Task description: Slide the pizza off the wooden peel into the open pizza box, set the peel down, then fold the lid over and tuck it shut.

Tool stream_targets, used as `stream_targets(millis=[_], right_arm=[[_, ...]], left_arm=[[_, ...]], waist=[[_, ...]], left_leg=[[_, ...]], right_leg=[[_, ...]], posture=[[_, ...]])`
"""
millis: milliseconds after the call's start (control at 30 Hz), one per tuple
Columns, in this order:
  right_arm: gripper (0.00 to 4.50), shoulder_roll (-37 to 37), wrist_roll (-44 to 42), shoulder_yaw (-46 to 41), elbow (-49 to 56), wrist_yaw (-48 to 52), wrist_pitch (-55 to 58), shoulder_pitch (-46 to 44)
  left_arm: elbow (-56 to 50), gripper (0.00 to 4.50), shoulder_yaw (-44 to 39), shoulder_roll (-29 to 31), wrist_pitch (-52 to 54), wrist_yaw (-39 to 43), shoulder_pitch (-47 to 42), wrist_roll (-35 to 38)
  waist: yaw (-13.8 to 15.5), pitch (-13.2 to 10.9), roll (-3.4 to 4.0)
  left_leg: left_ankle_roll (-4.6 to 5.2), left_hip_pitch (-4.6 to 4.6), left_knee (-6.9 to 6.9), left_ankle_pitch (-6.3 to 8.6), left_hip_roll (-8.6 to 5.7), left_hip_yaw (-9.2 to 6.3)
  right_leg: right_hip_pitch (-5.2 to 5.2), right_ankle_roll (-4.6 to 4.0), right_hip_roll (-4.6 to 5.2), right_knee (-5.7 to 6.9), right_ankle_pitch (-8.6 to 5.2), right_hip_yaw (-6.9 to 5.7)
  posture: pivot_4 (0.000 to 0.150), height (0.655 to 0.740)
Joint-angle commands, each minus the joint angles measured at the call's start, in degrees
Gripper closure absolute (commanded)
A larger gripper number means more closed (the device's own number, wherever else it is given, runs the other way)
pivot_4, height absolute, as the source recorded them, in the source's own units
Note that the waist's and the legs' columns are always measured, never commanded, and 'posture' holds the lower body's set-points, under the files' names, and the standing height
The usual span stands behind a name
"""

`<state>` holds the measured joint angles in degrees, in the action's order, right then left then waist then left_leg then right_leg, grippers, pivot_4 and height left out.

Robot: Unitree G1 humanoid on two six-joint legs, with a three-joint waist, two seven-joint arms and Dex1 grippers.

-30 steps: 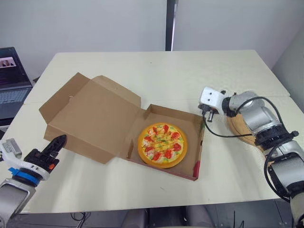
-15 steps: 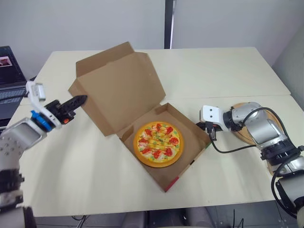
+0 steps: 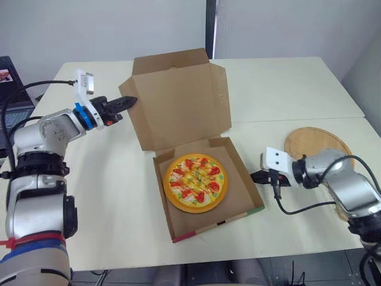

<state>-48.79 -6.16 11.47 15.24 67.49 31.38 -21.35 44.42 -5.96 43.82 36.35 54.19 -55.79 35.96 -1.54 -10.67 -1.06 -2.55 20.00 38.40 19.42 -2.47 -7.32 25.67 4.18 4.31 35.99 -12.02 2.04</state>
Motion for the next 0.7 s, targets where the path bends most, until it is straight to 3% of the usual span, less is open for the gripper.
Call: stream_targets(millis=[33, 333, 700], right_arm=[[4.45, -2.3, -2.7, -3.8, 4.9, -0.3, 1.1, 4.0], [4.45, 2.6, -7.6, -2.8, 15.9, -7.2, 8.6, 9.1], [4.45, 6.9, -7.2, 1.9, 18.2, -13.9, 12.2, 7.9]], left_arm=[[1.8, 4.5, -0.8, -0.3, -2.2, 2.9, -2.7, -3.1], [-4.9, 4.5, -2.9, -3.1, -2.8, 3.0, -1.5, -5.1], [-6.5, 4.5, -1.9, -6.0, -7.6, 2.5, -1.9, -9.2]], waist=[[0.0, 0.0, -0.01], [0.0, 0.0, -0.02], [0.0, 0.0, -0.03]], left_leg=[[0.0, 0.02, 0.04, 0.0, 0.0, -0.01], [0.01, 0.23, 0.53, 0.0, 0.01, -0.12], [0.01, 0.21, 0.56, 0.0, 0.01, -0.11]], right_leg=[[0.0, 0.01, 0.0, 0.0, 0.01, -0.01], [-0.03, 0.17, -0.02, 0.08, 0.21, -0.02], [-0.04, 0.13, -0.04, 0.09, 0.27, -0.02]], posture=[[0.15, 0.74], [0.15, 0.74], [0.15, 0.74]])
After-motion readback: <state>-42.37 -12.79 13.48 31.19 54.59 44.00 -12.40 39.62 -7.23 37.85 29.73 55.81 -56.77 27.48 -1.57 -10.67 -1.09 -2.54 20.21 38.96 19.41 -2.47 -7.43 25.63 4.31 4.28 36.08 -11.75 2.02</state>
